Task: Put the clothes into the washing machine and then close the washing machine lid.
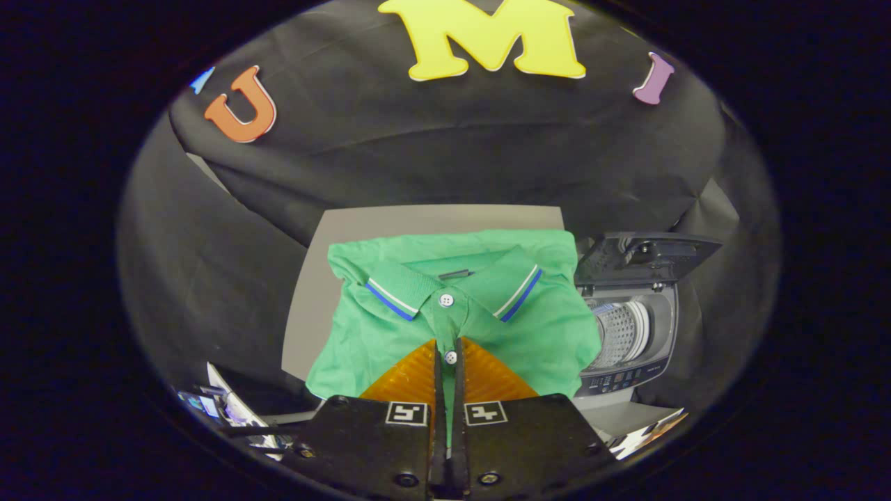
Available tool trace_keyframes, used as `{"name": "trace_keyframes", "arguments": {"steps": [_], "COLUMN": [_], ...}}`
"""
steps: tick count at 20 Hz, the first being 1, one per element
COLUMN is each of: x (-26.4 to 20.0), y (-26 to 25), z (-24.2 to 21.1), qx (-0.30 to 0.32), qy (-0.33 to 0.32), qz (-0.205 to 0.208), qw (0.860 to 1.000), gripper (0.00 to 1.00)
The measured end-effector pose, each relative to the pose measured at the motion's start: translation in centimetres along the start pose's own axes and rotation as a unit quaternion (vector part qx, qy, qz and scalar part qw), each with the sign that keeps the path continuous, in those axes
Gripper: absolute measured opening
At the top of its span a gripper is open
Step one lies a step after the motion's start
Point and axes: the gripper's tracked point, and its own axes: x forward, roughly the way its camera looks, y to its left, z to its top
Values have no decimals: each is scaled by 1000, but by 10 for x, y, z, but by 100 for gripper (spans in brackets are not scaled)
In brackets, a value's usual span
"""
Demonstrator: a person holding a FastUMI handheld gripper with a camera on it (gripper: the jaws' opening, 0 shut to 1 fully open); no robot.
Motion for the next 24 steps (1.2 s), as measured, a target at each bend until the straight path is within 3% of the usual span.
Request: {"name": "trace_keyframes", "arguments": {"steps": [12, 20, 24], "x": [-74, -123, -137], "y": [-58, -141, -176], "z": [-1, -16, -10], "qx": [64, 116, 133], "qy": [-64, -108, -125], "qz": [7, -6, 15], "qw": [996, 987, 983], "gripper": [7, 6, 6]}}
